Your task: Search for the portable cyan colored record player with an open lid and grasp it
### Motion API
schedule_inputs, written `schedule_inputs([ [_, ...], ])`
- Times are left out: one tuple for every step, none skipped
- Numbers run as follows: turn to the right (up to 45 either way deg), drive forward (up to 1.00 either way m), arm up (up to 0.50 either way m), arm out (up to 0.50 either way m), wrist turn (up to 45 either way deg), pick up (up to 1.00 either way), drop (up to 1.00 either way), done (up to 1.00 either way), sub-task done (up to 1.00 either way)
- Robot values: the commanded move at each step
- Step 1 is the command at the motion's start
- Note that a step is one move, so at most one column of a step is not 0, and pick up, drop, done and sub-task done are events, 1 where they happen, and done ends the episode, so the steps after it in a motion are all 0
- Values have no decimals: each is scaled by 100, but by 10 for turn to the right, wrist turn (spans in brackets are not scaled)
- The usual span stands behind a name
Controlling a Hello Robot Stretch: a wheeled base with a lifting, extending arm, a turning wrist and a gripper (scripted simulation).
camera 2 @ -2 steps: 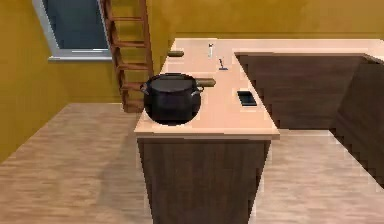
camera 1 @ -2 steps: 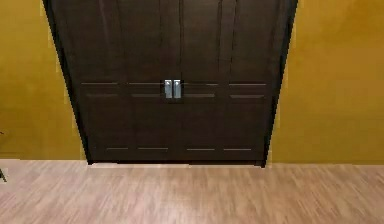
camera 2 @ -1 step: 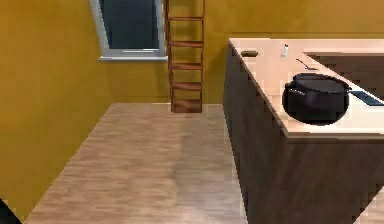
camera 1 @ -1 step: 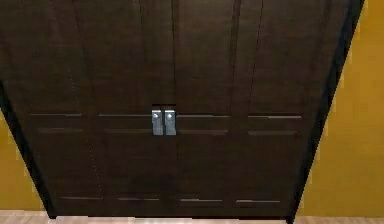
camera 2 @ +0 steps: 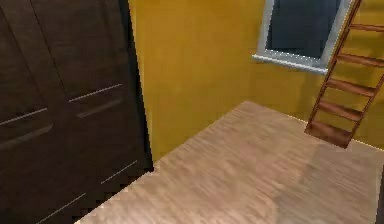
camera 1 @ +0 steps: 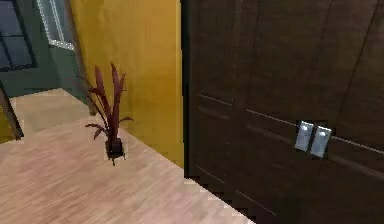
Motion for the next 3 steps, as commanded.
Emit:
schedule_inputs([
  [0, 60, 0, 0, 0, 0, 0, 0, 0],
  [-450, 0, 0, 0, 0, 0, 0, 0, 0],
  [0, 65, 0, 0, 0, 0, 0, 0, 0],
])
